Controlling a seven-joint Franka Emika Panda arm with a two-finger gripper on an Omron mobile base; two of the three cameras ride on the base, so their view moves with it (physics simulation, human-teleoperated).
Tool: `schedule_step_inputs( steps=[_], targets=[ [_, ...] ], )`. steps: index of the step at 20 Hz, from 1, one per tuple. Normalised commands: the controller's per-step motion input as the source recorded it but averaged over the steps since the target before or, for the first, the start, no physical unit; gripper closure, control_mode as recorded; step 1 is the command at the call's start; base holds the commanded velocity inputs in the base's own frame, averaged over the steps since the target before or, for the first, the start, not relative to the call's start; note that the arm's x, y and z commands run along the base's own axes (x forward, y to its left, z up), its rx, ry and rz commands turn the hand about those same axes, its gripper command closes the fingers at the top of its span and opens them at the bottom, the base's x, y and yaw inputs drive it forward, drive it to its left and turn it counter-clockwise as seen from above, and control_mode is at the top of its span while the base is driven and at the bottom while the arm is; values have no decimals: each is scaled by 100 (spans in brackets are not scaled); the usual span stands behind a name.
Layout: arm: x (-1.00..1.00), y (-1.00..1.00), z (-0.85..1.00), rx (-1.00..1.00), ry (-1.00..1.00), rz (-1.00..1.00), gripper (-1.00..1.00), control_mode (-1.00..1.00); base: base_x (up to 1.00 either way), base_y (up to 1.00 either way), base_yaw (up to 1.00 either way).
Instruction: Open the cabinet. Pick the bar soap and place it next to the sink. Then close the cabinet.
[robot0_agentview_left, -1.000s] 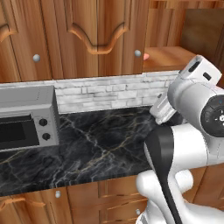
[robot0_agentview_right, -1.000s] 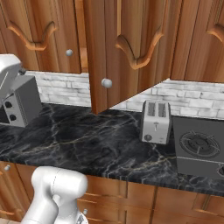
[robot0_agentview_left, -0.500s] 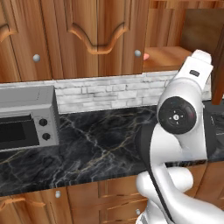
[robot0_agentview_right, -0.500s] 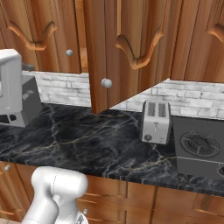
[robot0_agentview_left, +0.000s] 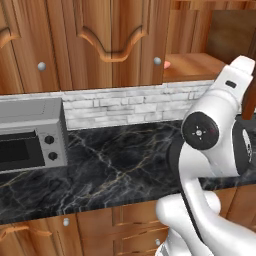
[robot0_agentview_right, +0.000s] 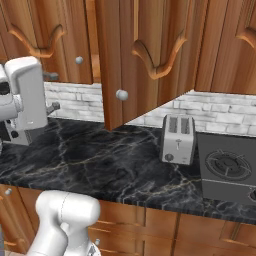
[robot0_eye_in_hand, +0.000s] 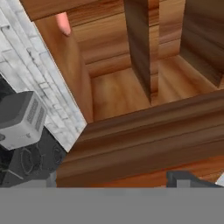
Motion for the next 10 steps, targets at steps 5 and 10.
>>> schedule_step_inputs(
  steps=[5, 10],
  targets=[
    [53, -14, 0, 0, -2, -2, -100, -100, 0, 0, 0],
    [48, -46, 0, 0, 0, -10, -100, -100, 0, 0, 0]
  ],
)
